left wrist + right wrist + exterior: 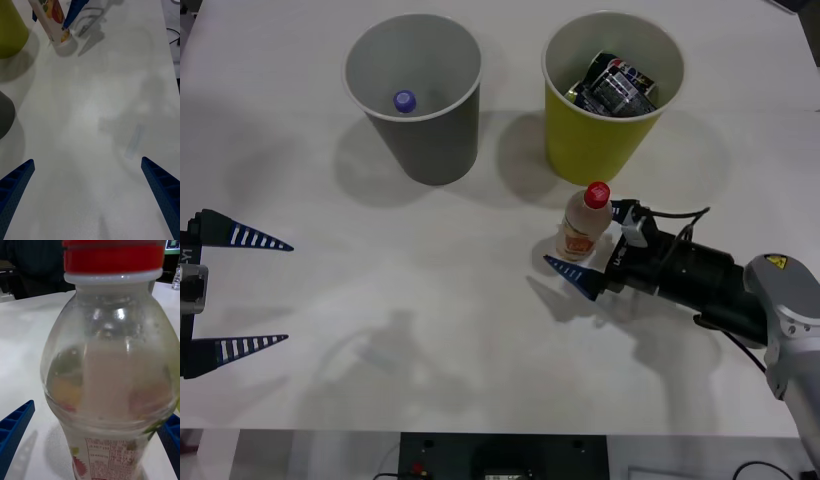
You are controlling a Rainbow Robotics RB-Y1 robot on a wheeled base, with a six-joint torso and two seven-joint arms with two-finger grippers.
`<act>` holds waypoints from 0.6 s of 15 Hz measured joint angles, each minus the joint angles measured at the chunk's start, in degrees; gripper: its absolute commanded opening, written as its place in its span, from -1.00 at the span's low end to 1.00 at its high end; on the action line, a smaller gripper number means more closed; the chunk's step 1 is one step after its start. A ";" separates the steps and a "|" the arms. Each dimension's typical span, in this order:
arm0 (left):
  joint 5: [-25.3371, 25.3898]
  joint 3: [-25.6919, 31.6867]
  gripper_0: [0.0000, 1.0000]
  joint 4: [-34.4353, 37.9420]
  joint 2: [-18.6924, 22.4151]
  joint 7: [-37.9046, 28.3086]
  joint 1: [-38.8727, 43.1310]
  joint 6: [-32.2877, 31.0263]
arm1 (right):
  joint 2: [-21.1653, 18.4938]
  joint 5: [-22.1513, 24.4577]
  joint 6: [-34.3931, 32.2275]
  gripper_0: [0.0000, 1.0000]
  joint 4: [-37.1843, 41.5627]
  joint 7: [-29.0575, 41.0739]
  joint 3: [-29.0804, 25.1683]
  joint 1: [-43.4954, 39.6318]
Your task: Put the can into the green bin and the plastic bottle into the gray bin
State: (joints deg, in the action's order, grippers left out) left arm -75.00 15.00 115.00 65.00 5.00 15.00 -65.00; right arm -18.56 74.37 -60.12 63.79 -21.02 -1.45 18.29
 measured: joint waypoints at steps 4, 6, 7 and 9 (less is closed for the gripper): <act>0.00 0.00 0.96 0.00 0.00 0.00 0.00 0.00 | 0.34 -0.68 0.60 -0.05 0.00 -0.26 1.00 0.19; 0.00 0.00 0.96 0.00 0.00 0.00 0.00 0.00 | 0.32 -0.68 -0.48 -1.00 0.00 -0.41 0.96 0.18; 0.00 0.00 0.96 0.00 0.00 0.00 0.00 0.00 | 0.34 -0.69 -1.00 -1.00 0.00 -0.42 0.87 0.18; 0.00 0.00 0.95 0.00 0.00 0.00 0.00 0.00 | 0.36 -0.69 -1.44 -1.00 0.00 -0.42 0.85 0.11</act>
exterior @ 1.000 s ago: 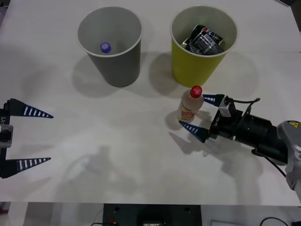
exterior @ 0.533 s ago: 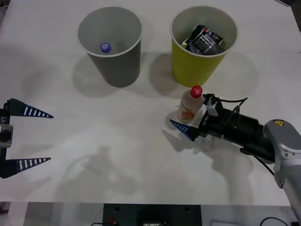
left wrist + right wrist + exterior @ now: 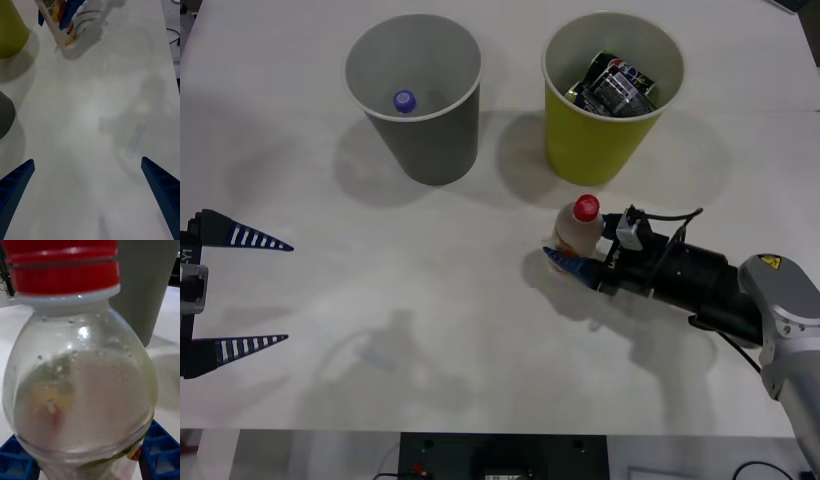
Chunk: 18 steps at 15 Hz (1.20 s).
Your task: Put the can into the green bin and the plastic bottle into the gray bin
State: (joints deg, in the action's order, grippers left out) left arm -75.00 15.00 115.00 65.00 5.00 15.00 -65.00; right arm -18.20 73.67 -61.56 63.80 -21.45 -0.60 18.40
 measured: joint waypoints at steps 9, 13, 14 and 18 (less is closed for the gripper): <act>0.00 0.00 0.96 0.00 0.00 0.00 0.00 0.00 | -1.63 2.24 -5.02 -1.00 0.65 0.81 -3.08 -0.12; 0.00 0.00 0.96 0.00 0.00 0.00 0.00 0.00 | -3.34 11.69 -7.66 -1.00 9.47 10.33 -5.48 -1.68; 0.00 0.00 0.96 0.00 0.00 0.00 0.00 0.00 | -3.75 14.10 -7.69 -1.00 12.78 13.81 -5.54 -2.49; 0.00 0.00 0.96 0.00 0.00 0.00 0.00 0.00 | -5.45 24.66 -7.73 -1.00 27.61 29.50 -5.24 -6.50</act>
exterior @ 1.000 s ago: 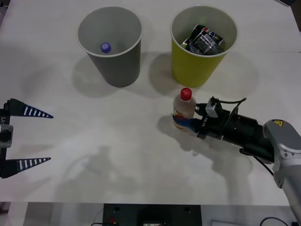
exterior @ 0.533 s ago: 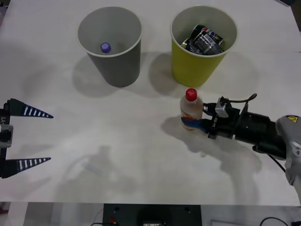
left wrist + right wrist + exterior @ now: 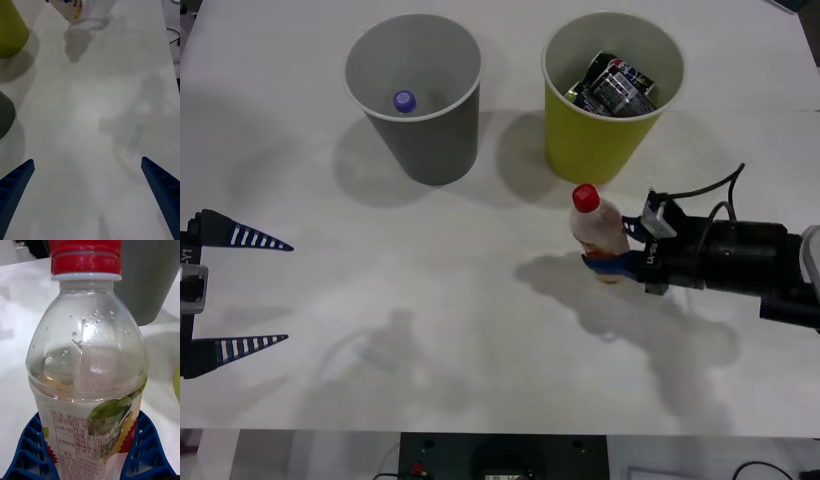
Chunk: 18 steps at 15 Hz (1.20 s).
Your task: Put the can into the green bin and the plastic bottle into the gray bin
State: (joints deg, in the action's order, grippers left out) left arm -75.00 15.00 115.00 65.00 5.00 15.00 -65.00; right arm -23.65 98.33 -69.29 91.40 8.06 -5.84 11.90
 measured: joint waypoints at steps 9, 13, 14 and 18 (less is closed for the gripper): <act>0.00 0.00 0.95 0.00 0.00 0.00 0.00 0.00 | -10.09 5.07 0.01 -1.00 20.42 32.91 5.20 -2.51; 0.00 0.00 0.96 0.00 0.00 0.00 0.00 0.00 | -17.06 6.96 0.00 -1.00 28.49 48.45 7.44 -0.78; 0.00 0.00 0.95 0.00 0.00 0.00 0.00 0.00 | -19.01 6.48 0.01 -1.00 29.29 51.47 8.21 0.55; 0.00 0.00 0.96 0.00 0.00 0.00 0.00 0.00 | -28.42 3.22 4.70 -1.00 30.69 62.58 14.65 7.51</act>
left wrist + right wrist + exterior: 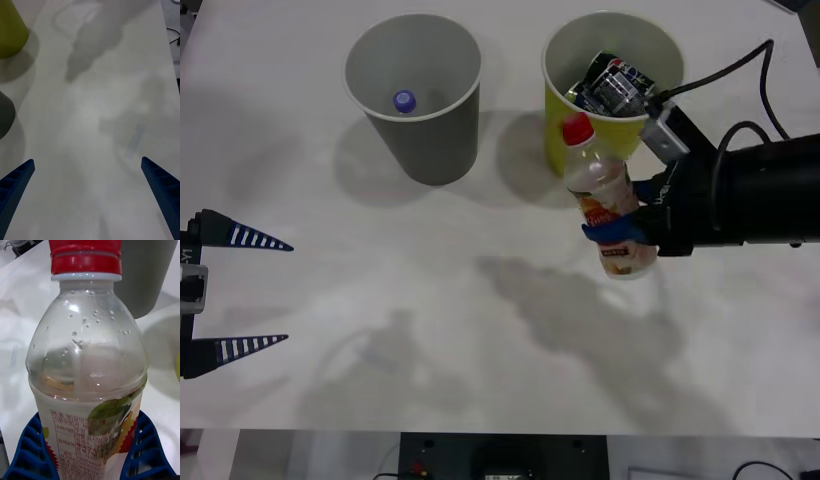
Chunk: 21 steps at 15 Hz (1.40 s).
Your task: Put the can into the green bin and the plastic bottle into the gray bin
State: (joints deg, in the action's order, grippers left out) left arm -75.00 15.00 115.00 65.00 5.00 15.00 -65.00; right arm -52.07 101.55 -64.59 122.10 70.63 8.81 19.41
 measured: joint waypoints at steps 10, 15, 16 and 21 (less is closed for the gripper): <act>0.00 0.00 0.96 0.00 0.00 0.00 0.00 0.00 | -10.33 -12.00 1.51 -1.00 -10.81 4.21 19.37 30.63; 0.00 0.00 0.95 0.00 0.00 0.00 0.00 0.00 | -6.40 -13.63 1.49 -1.00 -23.27 4.21 32.98 49.77; 0.00 0.00 0.96 0.00 0.00 0.00 0.00 0.00 | -4.31 -13.51 1.49 -1.00 -26.89 4.24 35.14 53.13; 0.00 0.00 0.96 0.00 0.00 0.00 0.00 0.00 | 7.70 -12.11 1.56 -1.00 -45.38 4.17 39.75 64.81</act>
State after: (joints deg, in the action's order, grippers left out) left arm -75.00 15.00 115.00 65.00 5.00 15.00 -65.00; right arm -44.38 89.44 -63.03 76.72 74.80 48.56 84.22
